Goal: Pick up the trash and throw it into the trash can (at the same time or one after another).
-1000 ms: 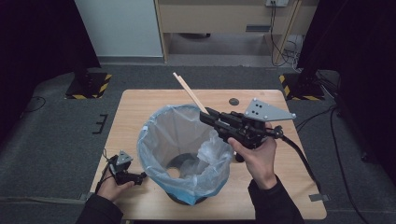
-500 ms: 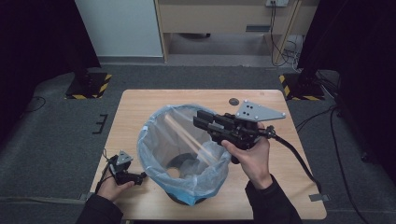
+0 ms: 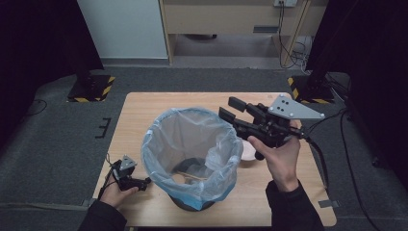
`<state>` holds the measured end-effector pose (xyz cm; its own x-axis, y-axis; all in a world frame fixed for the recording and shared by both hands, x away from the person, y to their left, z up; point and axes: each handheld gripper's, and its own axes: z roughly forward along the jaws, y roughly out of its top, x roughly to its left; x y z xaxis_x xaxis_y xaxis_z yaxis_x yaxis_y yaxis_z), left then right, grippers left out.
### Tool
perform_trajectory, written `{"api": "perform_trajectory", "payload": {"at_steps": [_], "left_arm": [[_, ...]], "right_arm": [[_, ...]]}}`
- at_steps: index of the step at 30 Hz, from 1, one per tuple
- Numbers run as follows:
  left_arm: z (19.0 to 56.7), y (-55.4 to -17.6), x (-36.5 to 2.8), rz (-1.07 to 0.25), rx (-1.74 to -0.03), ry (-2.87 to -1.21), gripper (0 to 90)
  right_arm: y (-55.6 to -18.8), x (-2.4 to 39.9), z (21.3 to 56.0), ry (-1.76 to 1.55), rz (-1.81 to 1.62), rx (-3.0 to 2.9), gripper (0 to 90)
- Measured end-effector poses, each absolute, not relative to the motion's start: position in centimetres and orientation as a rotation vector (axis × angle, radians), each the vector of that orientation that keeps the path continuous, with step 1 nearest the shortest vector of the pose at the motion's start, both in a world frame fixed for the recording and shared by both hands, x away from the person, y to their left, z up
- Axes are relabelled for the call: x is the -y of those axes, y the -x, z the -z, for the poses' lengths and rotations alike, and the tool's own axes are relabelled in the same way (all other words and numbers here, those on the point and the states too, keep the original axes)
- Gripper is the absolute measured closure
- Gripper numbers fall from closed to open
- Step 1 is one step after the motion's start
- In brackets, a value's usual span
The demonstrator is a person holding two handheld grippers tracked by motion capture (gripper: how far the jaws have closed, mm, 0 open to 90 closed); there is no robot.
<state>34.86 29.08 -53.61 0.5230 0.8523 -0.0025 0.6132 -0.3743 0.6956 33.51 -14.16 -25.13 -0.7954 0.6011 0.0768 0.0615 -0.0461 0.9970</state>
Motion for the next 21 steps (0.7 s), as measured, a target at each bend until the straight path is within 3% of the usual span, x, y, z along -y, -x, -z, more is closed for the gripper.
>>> {"api": "perform_trajectory", "payload": {"at_steps": [9, 21], "left_arm": [[53.6, -34.9, -29.1, -0.477, -1.186, -2.117, 0.0], [53.6, -34.9, -29.1, -0.477, -1.187, -2.117, 0.0]], "right_arm": [[-35.2, 18.2, 28.2, -0.887, -1.932, -1.728, 36.6], [-40.3, 23.2, 36.2, -1.209, -1.705, -1.724, 34.3]]}}
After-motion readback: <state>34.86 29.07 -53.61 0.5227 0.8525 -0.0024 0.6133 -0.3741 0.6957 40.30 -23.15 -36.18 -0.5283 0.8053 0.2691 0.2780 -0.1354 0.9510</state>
